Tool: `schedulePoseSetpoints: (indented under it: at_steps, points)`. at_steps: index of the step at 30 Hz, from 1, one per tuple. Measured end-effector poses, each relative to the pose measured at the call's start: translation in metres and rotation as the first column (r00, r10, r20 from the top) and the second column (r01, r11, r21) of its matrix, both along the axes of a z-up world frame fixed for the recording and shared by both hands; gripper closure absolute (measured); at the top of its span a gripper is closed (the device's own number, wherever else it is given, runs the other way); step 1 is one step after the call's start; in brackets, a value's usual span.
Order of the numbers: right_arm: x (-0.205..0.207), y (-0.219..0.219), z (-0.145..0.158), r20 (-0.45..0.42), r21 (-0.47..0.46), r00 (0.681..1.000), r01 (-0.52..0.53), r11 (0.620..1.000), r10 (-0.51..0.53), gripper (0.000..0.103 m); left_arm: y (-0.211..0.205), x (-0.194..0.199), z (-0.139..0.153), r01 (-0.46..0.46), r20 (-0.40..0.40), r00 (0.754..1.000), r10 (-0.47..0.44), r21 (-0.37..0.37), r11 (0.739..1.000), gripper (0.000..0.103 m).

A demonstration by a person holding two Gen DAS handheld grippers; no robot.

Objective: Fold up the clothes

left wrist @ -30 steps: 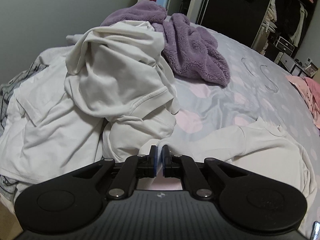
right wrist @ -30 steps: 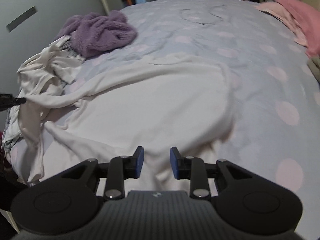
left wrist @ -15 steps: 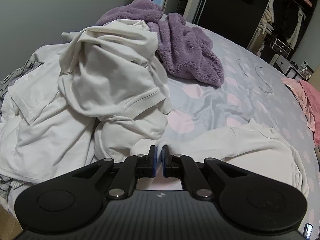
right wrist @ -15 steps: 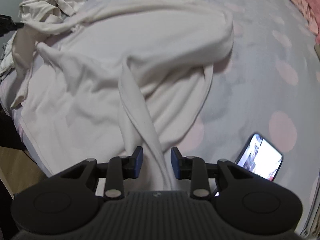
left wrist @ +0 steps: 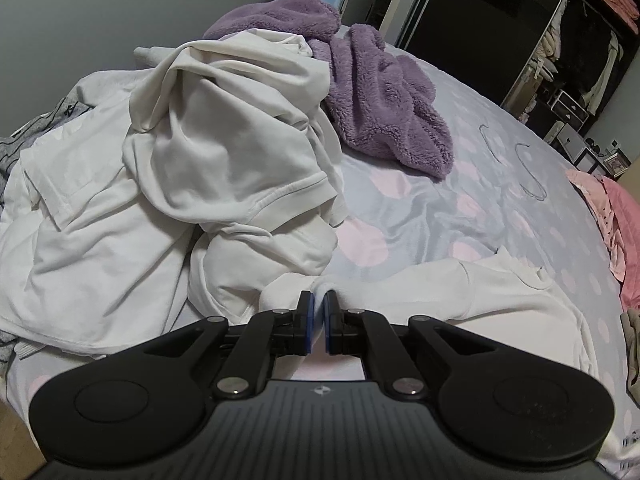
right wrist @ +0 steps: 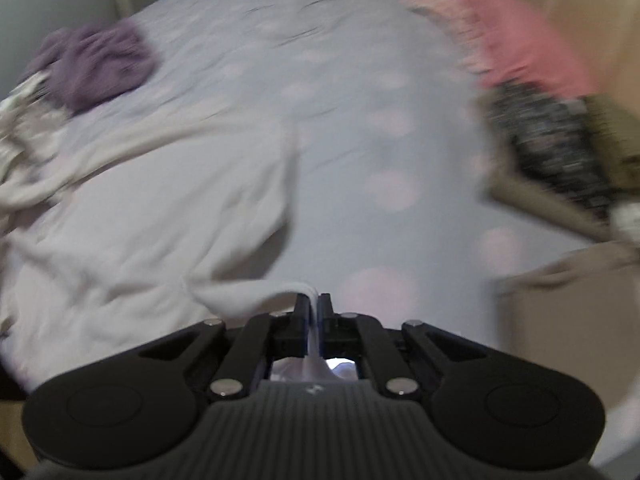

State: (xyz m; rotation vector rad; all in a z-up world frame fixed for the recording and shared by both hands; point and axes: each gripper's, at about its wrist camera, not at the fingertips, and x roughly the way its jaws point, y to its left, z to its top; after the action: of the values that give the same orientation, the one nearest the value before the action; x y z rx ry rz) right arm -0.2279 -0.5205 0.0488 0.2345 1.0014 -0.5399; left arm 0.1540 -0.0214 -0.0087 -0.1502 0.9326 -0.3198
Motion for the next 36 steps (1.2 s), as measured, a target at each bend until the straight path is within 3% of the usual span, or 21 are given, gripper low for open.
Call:
schedulePoseSetpoints:
  at_steps: [3,7,19,26,31,36]
  points:
    - [-0.01,-0.032,0.019,-0.024,-0.09,0.996,0.081,0.993,-0.083,0.099,-0.003,0.0,-0.001,0.005,0.0,1.0,-0.005,0.008,1.0,0.101]
    - [-0.02,-0.07,0.021,-0.06,-0.195,0.983,0.157,0.968,-0.171,0.099,-0.003,0.0,-0.003,0.002,-0.003,1.0,-0.002,0.019,1.0,0.101]
    - [-0.033,-0.128,0.01,-0.087,-0.267,0.939,0.301,0.916,-0.334,0.099,-0.002,0.009,-0.011,-0.015,-0.02,1.0,0.016,0.047,0.999,0.101]
    - [-0.027,-0.133,0.01,-0.12,-0.308,0.948,0.245,0.919,-0.293,0.099,-0.005,0.012,-0.012,-0.019,-0.024,1.0,0.02,0.052,0.998,0.101]
    - [-0.034,-0.108,-0.014,-0.226,-0.199,0.958,0.132,0.971,-0.176,0.099,-0.005,0.015,-0.014,-0.028,-0.028,0.999,0.03,0.059,0.998,0.101]
    - [-0.049,-0.069,-0.053,-0.302,-0.048,0.953,0.017,0.999,-0.031,0.099,-0.009,0.016,-0.015,-0.021,-0.032,0.999,0.022,0.06,0.998,0.101]
